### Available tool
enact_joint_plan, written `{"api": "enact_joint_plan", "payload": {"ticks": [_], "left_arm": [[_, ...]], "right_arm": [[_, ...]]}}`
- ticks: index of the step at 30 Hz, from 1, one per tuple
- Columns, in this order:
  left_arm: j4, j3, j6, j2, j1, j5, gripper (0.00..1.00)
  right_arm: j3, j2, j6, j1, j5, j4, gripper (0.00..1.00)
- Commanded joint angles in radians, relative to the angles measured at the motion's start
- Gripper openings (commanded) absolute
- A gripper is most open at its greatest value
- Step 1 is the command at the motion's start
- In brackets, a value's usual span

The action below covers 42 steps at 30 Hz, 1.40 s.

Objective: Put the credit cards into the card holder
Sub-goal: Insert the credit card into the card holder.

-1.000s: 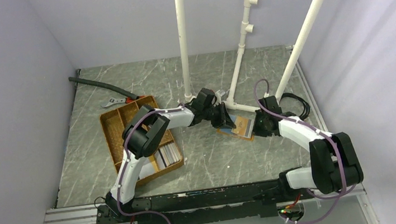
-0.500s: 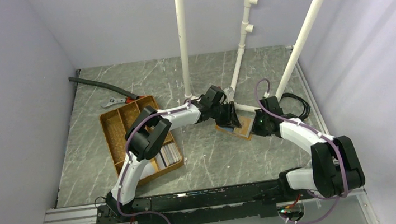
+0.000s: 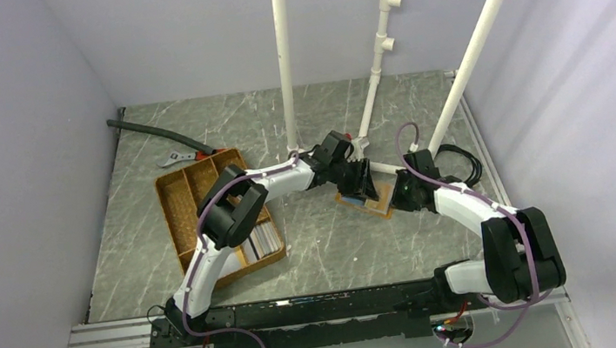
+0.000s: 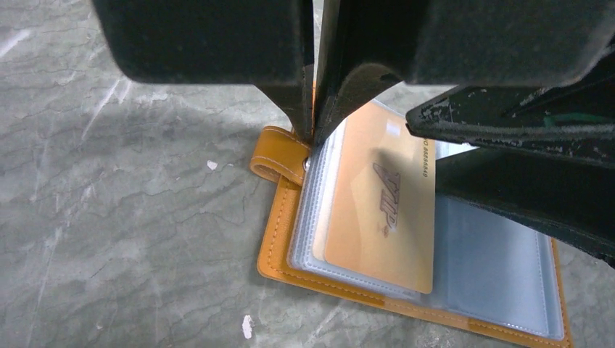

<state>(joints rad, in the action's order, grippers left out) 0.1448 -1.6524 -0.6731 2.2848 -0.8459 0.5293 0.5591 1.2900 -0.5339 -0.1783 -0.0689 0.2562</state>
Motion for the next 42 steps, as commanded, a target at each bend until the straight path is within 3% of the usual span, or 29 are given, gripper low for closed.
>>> {"api": "enact_joint_plan", "payload": {"ticks": [1, 4, 9, 12, 14, 16, 19, 21, 22, 23, 27, 31, 33, 36, 42], "left_arm": [[-0.166, 0.015, 0.057, 0.005, -0.053, 0.157, 0.48], [-0.286, 0.081, 0.039, -0.011, -0.042, 0.223, 0.51], [-0.303, 0.046, 0.025, 0.026, -0.031, 0.289, 0.56], [-0.412, 0.044, -0.045, 0.050, -0.045, 0.383, 0.55], [-0.420, 0.052, -0.067, 0.045, -0.048, 0.382, 0.56], [-0.320, 0.049, -0.056, 0.031, -0.045, 0.329, 0.56], [-0.031, -0.008, 0.025, 0.007, -0.030, 0.189, 0.60], [0.091, -0.030, 0.077, -0.029, -0.030, 0.112, 0.75], [0.117, -0.032, 0.087, -0.049, -0.028, 0.095, 0.91], [0.134, -0.033, 0.090, -0.071, -0.027, 0.092, 0.96], [0.218, -0.058, 0.099, -0.131, -0.023, 0.080, 0.98], [0.289, -0.041, 0.125, -0.237, -0.019, 0.066, 0.97], [0.314, 0.037, 0.140, -0.340, -0.014, 0.020, 0.97], [0.395, 0.228, 0.164, -0.531, 0.029, -0.105, 0.97], [0.670, 0.513, 0.106, -0.947, 0.170, -0.454, 0.98]], "right_arm": [[0.006, -0.005, -0.010, -0.005, -0.055, -0.071, 0.07], [-0.002, -0.026, -0.012, -0.004, -0.056, -0.071, 0.07], [-0.023, -0.026, -0.029, -0.004, -0.068, -0.087, 0.07], [-0.030, -0.035, -0.033, -0.003, -0.064, -0.094, 0.07], [-0.018, -0.038, -0.048, -0.004, 0.001, -0.032, 0.07], [0.009, -0.041, -0.060, -0.004, 0.091, 0.045, 0.09], [0.035, -0.064, -0.066, -0.003, 0.184, 0.134, 0.12], [0.042, -0.097, -0.071, -0.004, 0.226, 0.169, 0.20], [0.042, -0.115, -0.073, -0.005, 0.230, 0.176, 0.23], [0.046, -0.131, -0.076, -0.008, 0.237, 0.188, 0.25], [0.075, -0.175, -0.063, -0.023, 0.271, 0.227, 0.35], [0.111, -0.204, -0.017, -0.114, 0.332, 0.242, 0.47], [0.127, -0.223, 0.031, -0.184, 0.329, 0.223, 0.57], [0.143, -0.236, 0.074, -0.267, 0.279, 0.190, 0.64], [0.162, -0.190, 0.070, -0.328, 0.130, 0.109, 0.66]]}}
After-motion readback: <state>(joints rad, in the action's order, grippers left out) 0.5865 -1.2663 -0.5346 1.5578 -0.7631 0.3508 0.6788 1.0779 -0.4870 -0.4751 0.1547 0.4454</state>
